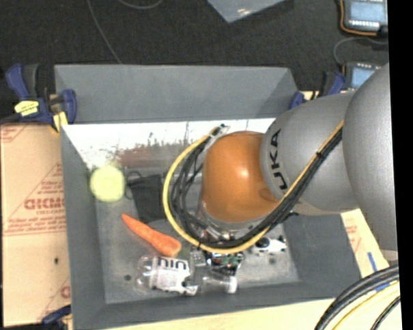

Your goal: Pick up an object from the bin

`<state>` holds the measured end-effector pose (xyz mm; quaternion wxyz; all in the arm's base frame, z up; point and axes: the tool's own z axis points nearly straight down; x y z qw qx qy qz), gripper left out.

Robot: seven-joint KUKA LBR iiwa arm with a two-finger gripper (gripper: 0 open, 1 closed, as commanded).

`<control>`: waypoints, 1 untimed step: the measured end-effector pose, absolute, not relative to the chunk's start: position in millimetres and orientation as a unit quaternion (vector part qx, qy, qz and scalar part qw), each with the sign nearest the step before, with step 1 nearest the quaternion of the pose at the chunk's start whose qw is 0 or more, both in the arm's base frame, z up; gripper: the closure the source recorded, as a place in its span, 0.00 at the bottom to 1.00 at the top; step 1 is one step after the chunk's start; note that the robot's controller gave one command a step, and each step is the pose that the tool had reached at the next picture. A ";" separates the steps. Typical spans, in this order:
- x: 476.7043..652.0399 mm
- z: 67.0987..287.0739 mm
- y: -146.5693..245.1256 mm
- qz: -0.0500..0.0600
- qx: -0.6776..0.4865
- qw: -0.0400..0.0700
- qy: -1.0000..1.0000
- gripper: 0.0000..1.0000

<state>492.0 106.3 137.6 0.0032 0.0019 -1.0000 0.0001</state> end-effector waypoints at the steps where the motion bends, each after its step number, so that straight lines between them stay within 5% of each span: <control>1: 494.0 141.8 106.0 0.000 0.000 -0.001 -1.000 0.00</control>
Offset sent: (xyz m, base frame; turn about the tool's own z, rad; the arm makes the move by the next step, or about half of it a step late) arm 0.0275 -0.0172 0.0359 -0.0056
